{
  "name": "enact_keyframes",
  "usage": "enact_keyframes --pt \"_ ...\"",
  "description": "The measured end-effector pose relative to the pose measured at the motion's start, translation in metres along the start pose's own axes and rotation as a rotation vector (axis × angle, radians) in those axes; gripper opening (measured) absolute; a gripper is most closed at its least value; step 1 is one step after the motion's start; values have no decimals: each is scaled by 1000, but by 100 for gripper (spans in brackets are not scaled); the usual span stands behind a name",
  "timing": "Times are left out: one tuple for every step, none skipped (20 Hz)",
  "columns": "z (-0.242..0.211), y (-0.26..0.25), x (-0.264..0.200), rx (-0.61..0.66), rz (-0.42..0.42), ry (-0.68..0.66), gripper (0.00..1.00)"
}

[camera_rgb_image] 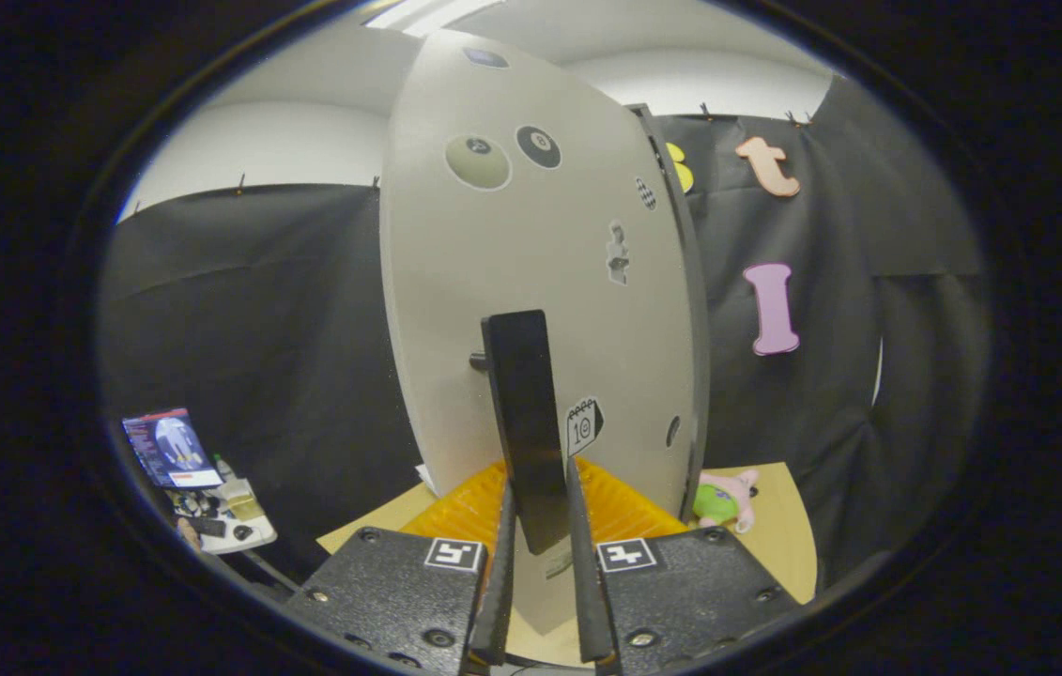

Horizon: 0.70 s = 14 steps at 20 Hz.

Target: Open the shoe cabinet door, grab the shoes and put them into the shoe cabinet, then close the shoe cabinet door.

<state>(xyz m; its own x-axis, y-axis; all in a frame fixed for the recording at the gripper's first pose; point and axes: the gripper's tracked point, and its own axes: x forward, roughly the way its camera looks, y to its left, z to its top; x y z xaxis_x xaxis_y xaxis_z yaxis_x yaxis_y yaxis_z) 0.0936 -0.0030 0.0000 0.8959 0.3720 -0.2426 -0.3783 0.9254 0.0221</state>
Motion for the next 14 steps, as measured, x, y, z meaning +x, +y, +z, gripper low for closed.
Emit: enact_keyframes --pt "0 -4 -2 -3 -19 -3 30" --pt "1 -8 -3 -6 -41 -7 28" --pt "0 -14 -6 -11 -65 -11 28" --pt "0 -21 -8 -16 -93 -15 26" --pt "1 -29 -9 -25 -127 -22 25" --pt "1 -37 -10 -35 -169 -28 23" --pt "2 -49 -12 -48 -220 -35 23" --pt "3 -63 -13 -57 -282 -38 20" --pt "1 -78 -19 -62 -348 -32 17" --pt "3 -91 -26 -61 -398 -46 12" --pt "7 -95 -28 -42 -397 -51 8" --pt "5 -95 -26 -29 -351 -58 4" --pt "8 -101 -26 -23 -328 -67 4" --pt "8 -98 -29 -21 -318 -80 4"
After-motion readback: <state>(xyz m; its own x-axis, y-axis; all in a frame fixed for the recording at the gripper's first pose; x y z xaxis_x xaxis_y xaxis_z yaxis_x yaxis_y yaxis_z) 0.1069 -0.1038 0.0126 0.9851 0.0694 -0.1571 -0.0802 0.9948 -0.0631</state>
